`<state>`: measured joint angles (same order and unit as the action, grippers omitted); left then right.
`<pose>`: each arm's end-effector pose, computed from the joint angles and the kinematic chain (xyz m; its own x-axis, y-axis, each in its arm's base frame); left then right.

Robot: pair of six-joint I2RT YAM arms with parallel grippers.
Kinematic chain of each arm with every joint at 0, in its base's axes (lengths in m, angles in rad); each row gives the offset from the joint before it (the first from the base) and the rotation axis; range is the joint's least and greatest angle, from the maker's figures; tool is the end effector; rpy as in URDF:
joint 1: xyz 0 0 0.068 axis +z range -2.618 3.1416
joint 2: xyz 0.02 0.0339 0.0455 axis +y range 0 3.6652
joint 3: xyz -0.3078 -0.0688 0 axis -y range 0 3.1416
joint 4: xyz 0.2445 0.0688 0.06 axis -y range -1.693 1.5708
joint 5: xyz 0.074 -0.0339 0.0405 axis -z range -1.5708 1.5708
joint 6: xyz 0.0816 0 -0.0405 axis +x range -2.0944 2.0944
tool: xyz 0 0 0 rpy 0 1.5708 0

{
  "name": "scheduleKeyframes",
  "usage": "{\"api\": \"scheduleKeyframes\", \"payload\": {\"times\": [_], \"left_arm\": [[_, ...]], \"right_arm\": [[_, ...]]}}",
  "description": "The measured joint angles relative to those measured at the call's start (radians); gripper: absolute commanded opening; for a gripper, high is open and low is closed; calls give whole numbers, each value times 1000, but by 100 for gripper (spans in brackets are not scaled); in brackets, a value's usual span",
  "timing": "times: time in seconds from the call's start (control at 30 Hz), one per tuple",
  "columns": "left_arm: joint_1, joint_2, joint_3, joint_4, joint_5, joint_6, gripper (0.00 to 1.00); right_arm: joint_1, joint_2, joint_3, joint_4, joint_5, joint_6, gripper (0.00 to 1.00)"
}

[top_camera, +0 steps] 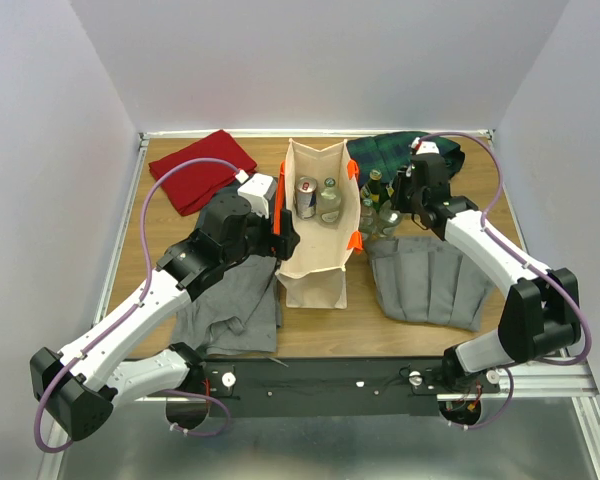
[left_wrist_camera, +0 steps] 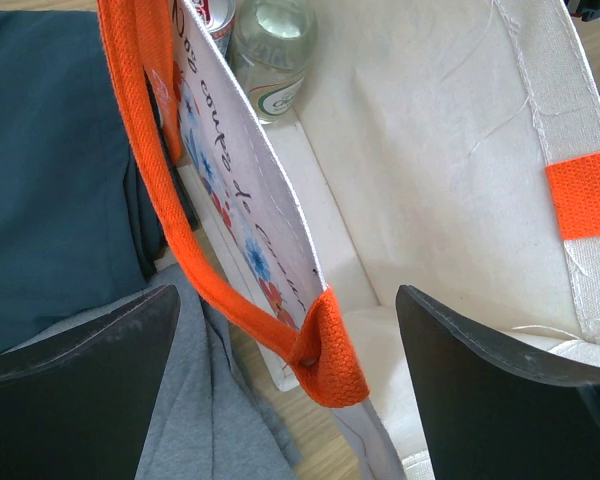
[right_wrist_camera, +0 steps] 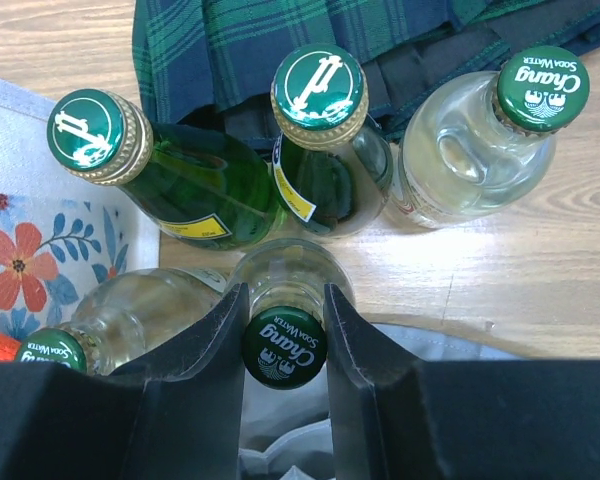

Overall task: Take the beverage out of the canvas bag
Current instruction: Place the drink at the center of the board.

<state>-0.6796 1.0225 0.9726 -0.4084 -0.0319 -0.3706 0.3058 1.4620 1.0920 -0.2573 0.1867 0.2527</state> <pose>0.1932 -0.1527 0.3551 -0.5402 -0.0289 -0.8410 0.4401 0.8421 -0.3116 0.3489 0.0943 0.2965 -0.5801 0.0745 -0.8111 -0.0077 0.9953 0.0969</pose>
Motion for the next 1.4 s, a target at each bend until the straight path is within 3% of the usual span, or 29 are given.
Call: {"api": "scheduleKeyframes", "payload": {"times": [0.1,0.37,1.4], "left_arm": [[0,0,0,0,0,0,99],[0,0,-1,0,0,0,99],[0,0,-14,1,1,-1,99]], "right_arm": [[0,1,0,3,-3,2,3],[0,2,-1,5,-5,1,45],[0,23,23,30,-48,8,61]]}}
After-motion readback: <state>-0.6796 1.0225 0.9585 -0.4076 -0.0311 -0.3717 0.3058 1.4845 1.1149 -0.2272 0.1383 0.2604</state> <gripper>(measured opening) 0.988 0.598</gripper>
